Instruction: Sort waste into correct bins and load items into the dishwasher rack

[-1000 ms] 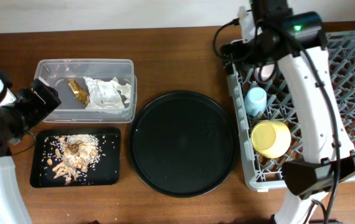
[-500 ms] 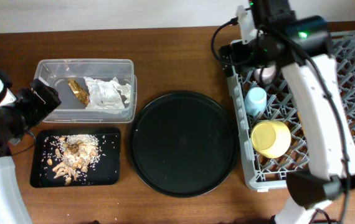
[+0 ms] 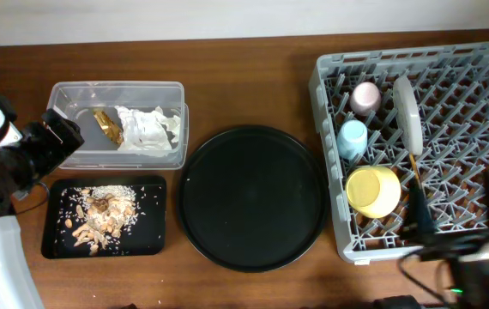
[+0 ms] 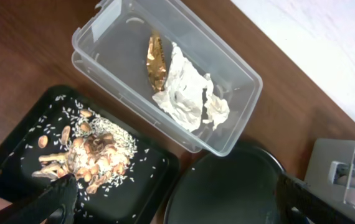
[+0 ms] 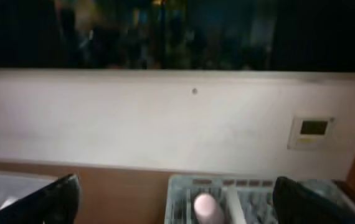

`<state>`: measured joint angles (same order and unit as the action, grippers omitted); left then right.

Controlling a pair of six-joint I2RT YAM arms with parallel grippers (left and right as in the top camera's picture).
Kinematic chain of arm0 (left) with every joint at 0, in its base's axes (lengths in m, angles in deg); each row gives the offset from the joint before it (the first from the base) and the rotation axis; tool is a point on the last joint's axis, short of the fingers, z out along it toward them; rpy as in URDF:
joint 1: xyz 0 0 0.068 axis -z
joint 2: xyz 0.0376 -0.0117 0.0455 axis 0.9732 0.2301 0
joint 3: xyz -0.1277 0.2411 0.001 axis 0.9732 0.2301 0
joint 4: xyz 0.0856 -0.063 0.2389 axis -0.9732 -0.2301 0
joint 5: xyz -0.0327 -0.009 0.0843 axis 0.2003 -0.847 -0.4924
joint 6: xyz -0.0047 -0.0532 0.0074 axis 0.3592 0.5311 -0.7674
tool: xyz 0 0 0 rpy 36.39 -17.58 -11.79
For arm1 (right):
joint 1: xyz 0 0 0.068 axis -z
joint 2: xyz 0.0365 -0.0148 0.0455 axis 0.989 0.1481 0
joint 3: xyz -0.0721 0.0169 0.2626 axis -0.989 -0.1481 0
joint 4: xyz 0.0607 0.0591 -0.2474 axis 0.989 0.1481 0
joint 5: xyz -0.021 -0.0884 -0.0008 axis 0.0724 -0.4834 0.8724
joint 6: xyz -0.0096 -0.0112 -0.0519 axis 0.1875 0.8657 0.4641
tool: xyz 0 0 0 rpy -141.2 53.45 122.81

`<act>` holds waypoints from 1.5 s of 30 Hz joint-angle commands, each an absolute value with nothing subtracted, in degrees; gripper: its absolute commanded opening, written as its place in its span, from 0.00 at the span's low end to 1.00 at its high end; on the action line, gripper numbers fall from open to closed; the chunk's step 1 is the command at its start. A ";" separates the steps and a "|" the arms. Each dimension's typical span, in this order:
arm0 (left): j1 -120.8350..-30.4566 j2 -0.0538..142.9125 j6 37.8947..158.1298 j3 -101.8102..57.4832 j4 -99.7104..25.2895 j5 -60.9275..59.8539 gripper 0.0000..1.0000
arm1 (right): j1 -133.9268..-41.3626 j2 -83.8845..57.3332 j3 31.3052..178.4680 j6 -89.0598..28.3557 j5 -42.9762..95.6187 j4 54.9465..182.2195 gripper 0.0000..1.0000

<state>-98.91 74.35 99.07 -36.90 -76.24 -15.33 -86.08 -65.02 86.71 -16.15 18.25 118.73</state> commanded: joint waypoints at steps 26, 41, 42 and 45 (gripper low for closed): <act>-99.11 74.28 99.25 -37.05 -76.17 -15.57 0.99 | -81.84 -83.86 31.33 -7.88 24.04 89.85 0.99; -98.54 73.74 99.25 -36.96 -76.17 -15.60 0.99 | -81.84 -83.86 31.33 -7.88 24.04 89.85 0.99; -97.10 72.29 99.25 -36.94 -76.17 -15.57 0.99 | -81.84 -83.86 31.33 -7.88 24.04 89.87 0.99; -86.19 65.98 99.25 -36.94 -76.17 -15.57 0.99 | -81.84 -83.86 31.33 -7.88 24.04 89.85 0.99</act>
